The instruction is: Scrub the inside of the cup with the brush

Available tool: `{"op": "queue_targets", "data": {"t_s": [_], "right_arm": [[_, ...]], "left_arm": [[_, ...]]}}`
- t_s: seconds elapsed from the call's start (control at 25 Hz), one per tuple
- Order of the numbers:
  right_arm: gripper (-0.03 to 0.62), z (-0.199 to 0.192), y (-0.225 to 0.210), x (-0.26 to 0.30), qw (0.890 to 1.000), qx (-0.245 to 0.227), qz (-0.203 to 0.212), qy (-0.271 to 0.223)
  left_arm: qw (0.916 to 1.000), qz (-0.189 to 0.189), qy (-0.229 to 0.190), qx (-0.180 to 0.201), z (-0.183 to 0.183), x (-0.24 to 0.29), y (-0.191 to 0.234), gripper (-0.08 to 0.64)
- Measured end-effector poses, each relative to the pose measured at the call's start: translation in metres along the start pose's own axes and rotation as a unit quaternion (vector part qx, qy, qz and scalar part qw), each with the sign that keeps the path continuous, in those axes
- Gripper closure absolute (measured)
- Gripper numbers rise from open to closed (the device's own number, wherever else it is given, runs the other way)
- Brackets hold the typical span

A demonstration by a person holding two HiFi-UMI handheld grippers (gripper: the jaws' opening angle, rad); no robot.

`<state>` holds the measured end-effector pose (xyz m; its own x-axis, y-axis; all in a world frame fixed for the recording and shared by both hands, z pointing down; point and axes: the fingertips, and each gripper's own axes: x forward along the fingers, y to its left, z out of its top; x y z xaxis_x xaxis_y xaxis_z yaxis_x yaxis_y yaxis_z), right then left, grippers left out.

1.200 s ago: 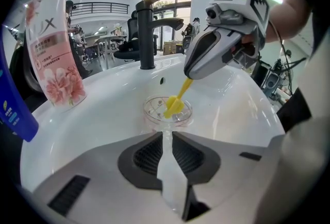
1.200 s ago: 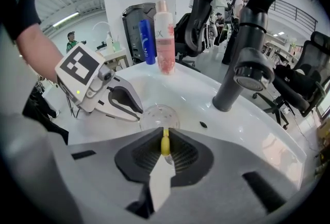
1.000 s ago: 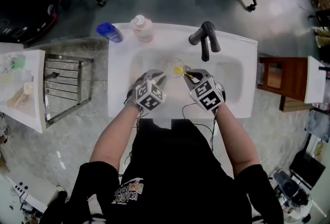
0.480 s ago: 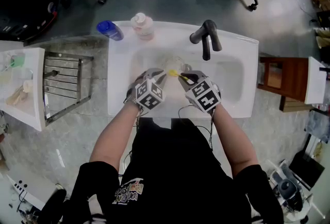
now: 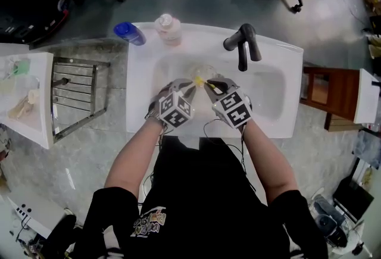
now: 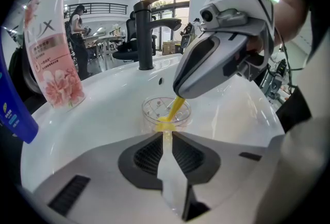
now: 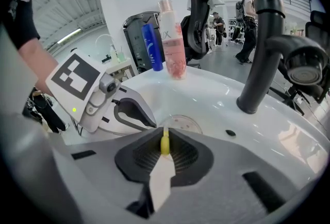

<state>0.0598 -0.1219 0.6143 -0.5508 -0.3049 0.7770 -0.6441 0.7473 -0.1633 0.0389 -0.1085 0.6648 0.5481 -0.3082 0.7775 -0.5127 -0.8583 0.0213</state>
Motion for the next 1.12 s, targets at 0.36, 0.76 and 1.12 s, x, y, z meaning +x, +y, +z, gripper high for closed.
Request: {"op": "queue_targets", "data": {"t_s": [0.36,0.76,1.12], "right_arm": [[0.555,0.01,-0.017,0.008,0.999,0.002,-0.033,-0.016],[0.552,0.005,-0.035,0.009,0.995,-0.056,-0.075,0.025],[0.551,-0.009,-0.039,0.003,0.991,-0.086,-0.08,0.069]], "left_arm": [[1.0,0.0,-0.004,-0.002,0.0,-0.002,0.0,0.511],[1.0,0.001,-0.004,0.003,0.0,-0.002,-0.001,0.511],[1.0,0.003,-0.005,0.001,0.0,-0.003,0.0,0.511]]}}
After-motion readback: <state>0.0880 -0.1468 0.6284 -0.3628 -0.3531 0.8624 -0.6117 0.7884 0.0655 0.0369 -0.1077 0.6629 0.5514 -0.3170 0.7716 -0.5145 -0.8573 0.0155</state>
